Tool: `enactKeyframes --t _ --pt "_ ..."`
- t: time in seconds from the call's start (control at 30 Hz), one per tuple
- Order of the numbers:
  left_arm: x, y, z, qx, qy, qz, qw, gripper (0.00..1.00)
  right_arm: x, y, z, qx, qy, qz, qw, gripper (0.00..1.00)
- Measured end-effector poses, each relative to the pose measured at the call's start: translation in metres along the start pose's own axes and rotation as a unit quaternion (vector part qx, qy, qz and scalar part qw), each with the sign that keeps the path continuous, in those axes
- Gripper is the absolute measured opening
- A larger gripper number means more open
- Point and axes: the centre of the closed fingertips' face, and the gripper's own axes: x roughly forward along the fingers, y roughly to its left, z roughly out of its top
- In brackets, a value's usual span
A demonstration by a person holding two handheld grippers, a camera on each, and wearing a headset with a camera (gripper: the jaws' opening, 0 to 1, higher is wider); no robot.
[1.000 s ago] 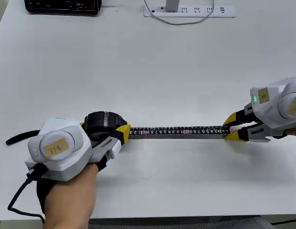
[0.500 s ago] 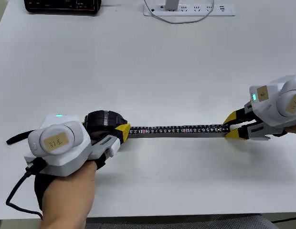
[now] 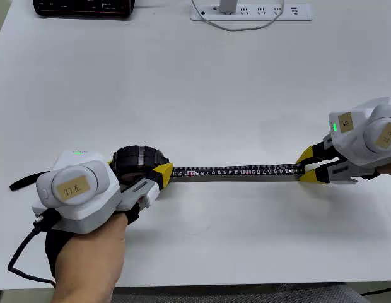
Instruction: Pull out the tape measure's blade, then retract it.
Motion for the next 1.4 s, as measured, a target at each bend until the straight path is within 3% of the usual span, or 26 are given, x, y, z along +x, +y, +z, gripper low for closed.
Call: enactKeyframes --t 1.4 --pt "0.000 0.001 0.000 -0.008 0.002 -0.008 0.9999 0.56 0.016 0.003 0.032 0.005 -0.026 0.021 0.9994 0.10"
